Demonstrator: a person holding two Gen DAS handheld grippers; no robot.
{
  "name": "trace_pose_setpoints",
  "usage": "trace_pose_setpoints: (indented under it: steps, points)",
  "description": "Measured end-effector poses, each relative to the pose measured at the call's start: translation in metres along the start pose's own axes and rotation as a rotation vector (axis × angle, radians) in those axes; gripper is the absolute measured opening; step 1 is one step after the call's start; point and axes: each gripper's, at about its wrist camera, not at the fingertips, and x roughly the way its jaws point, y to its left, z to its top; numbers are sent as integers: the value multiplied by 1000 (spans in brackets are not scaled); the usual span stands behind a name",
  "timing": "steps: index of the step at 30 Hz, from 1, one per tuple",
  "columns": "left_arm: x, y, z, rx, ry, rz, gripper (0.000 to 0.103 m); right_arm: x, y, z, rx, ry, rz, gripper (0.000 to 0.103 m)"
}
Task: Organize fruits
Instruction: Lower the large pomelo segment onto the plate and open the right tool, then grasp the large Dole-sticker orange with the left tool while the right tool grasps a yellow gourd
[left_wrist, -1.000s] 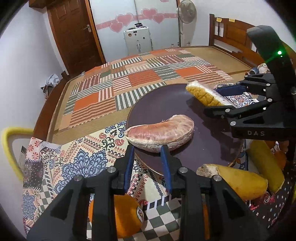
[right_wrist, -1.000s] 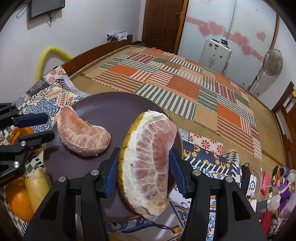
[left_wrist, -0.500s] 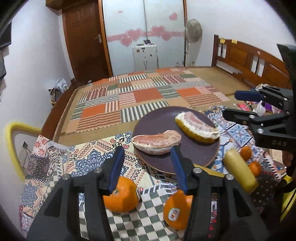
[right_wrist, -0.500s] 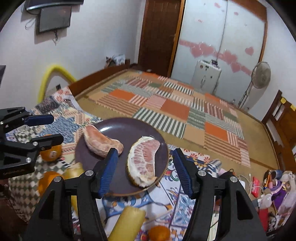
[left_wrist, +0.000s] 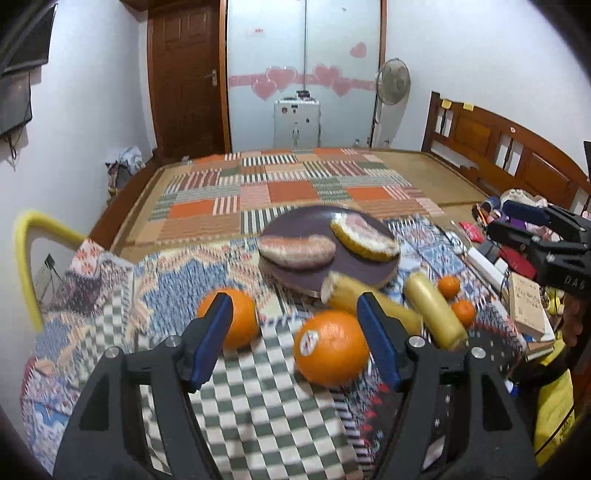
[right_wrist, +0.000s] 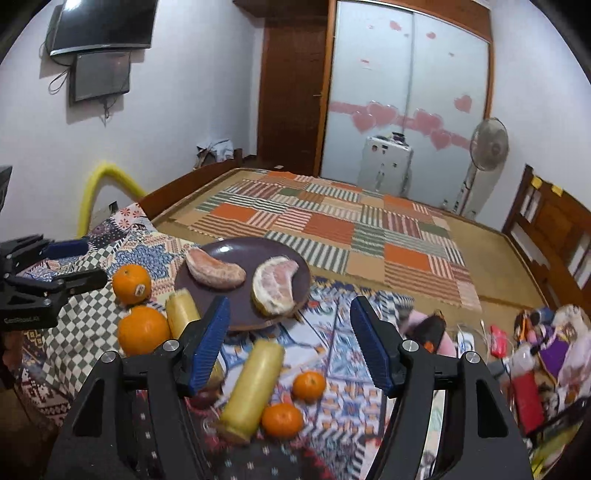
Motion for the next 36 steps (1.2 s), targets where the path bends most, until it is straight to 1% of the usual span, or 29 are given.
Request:
trace_pose_setpoints:
  steps: [5,9,13,15,17,19,22,24,26,28,31,33,35,36]
  points:
    - [8,-2,-25,-13,45,-9,70,-8,-8,-25,47,13,-4,64]
    - [20,-8,-39,-19,88,-28,70,-4,-9,-45,70,37,-5,64]
    - [32,-13,-49,-26,109,-38,71,-2,-5,-65,83,60,5,64]
    - [36,-16,-51,-22,116,-48,74,2,1,-74,86,75,13,64]
    - [40,-20,-53,-11,120,-59,76,6,5,-82,97,91,33,64]
    - [44,-23,-54,-2,117,-55,77,12,11,-88,103,107,53,64]
    - [50,-24,-53,-9,119,-54,78,17,19,-93,110,121,70,59]
    - [55,-24,-52,-22,124,-54,78,21,22,-96,120,128,87,53]
    - [61,-24,-52,-28,133,-59,78,21,25,-97,116,112,50,53]
    - [67,-25,-52,-29,143,-63,78,22,27,-96,113,104,33,53]
    - [69,-25,-51,-39,130,-58,78,20,27,-98,132,102,37,50]
    - [68,-25,-51,-47,117,-59,74,18,26,-100,153,104,56,45]
    - [70,-24,-50,-49,118,-60,68,17,26,-103,162,107,63,43]
    - [70,-24,-50,-49,117,-61,68,18,27,-103,158,109,65,43]
